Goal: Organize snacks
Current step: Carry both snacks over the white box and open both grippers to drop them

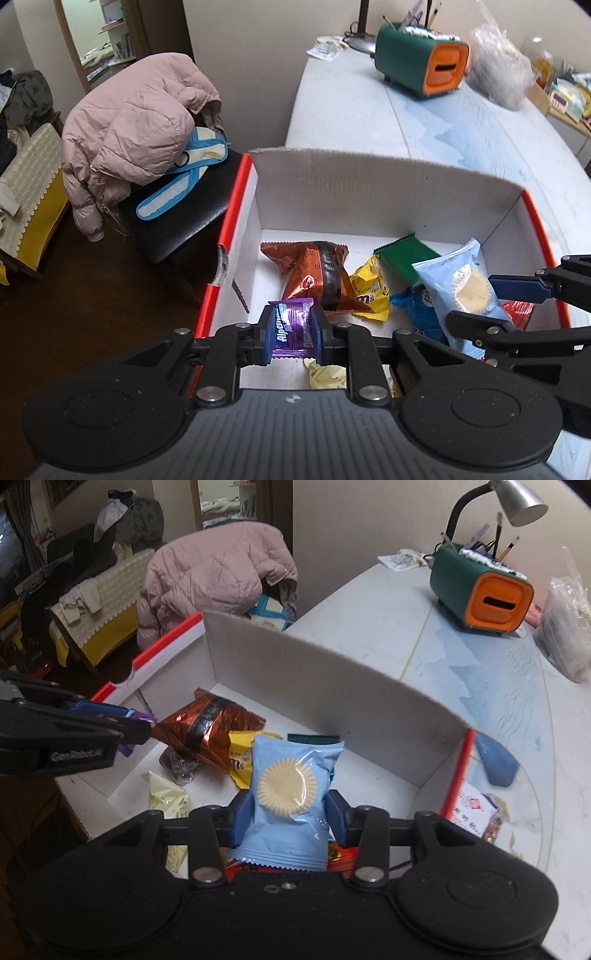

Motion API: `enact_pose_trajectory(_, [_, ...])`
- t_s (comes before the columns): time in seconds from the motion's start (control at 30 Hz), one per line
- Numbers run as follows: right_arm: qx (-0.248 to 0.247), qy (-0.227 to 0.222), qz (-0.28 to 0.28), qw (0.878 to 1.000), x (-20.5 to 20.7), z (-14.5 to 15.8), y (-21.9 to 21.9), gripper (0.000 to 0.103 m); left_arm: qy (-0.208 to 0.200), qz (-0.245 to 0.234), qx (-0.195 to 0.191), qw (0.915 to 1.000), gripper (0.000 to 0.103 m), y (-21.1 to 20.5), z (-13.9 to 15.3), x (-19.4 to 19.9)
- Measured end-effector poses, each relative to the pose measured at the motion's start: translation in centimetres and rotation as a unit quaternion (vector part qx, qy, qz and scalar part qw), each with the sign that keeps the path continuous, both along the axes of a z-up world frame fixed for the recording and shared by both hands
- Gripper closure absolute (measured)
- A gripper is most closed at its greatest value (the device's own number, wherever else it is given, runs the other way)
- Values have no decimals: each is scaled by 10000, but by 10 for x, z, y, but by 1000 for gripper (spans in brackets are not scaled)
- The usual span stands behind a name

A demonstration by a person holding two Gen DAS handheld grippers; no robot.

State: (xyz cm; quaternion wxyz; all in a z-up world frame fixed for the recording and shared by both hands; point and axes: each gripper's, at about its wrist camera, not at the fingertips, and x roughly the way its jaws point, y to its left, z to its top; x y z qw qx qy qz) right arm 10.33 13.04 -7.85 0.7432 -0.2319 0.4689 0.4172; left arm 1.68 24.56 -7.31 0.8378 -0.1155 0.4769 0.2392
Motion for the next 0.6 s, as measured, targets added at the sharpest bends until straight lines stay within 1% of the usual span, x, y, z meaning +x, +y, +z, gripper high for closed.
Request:
enact_pose_trajectory(0.13, [-72,33,43,10000,-1,-7,4,61,143,-69,-2,9999,83,-1,-10,7])
enact_pose_trajectory(0.17, [-84,39,42,9999,-1,-8,5,63,182,-94,11,9998,83,-1,-12,8])
enact_pose_trajectory(0.23, [-99,92,60,9999,-1,-11,7,64,276,-150,21,9995,83,-2,-16,12])
enact_pose_trajectory(0.5, [-58,145,96,9998,-3,-12,6,63,612,-242,-2,9978,83,-5,-32,20])
enact_pose_trajectory(0.6, [-26,217,71,9997,-1,-11,3,62,639,-221,-21,9977,83,-4,-33,19])
